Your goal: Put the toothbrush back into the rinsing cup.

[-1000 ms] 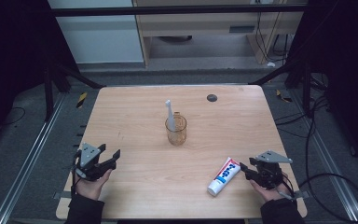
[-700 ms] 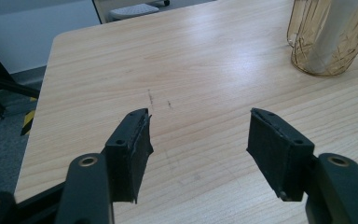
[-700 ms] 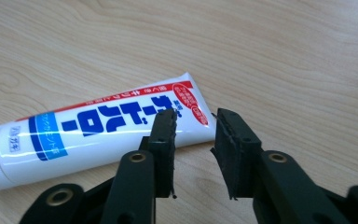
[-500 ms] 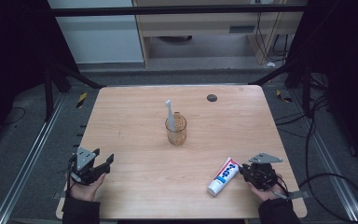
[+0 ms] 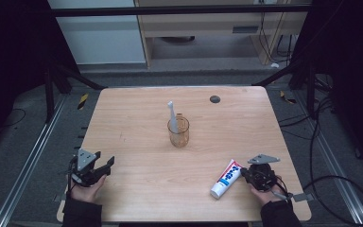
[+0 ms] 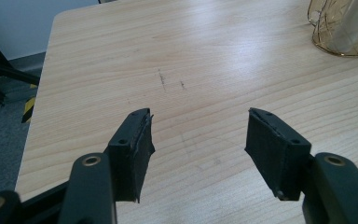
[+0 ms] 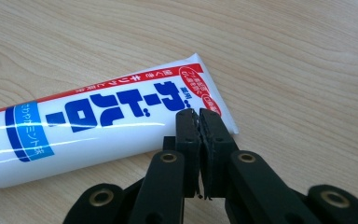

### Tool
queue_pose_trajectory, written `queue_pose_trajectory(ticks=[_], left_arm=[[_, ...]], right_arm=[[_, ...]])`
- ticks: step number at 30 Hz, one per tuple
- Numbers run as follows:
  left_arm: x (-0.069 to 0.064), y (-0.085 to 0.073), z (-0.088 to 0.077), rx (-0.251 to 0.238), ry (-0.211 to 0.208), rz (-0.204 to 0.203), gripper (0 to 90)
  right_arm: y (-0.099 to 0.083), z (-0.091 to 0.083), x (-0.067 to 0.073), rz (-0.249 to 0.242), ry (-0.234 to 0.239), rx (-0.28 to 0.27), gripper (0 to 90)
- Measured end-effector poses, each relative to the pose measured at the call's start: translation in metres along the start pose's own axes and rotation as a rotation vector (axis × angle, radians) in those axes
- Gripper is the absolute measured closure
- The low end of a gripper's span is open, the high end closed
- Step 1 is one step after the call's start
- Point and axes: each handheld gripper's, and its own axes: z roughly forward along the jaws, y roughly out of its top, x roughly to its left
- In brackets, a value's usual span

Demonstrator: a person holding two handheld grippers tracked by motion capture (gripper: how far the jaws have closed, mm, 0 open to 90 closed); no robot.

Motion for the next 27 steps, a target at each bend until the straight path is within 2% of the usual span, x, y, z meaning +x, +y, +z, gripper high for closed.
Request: queue_pose_trajectory(ticks=[16, 27], left_arm=[[0.002, 0.000, 0.001, -0.008, -0.002, -0.018, 41.1], [0.002, 0.000, 0.002, 0.008, -0.002, -0.007, 41.4]], right_arm=[[0.018, 0.017, 0.007, -0.013, -0.005, 0.006, 88.1], [0.027, 0.025, 0.013, -0.019, 0.016, 0.004, 87.2]])
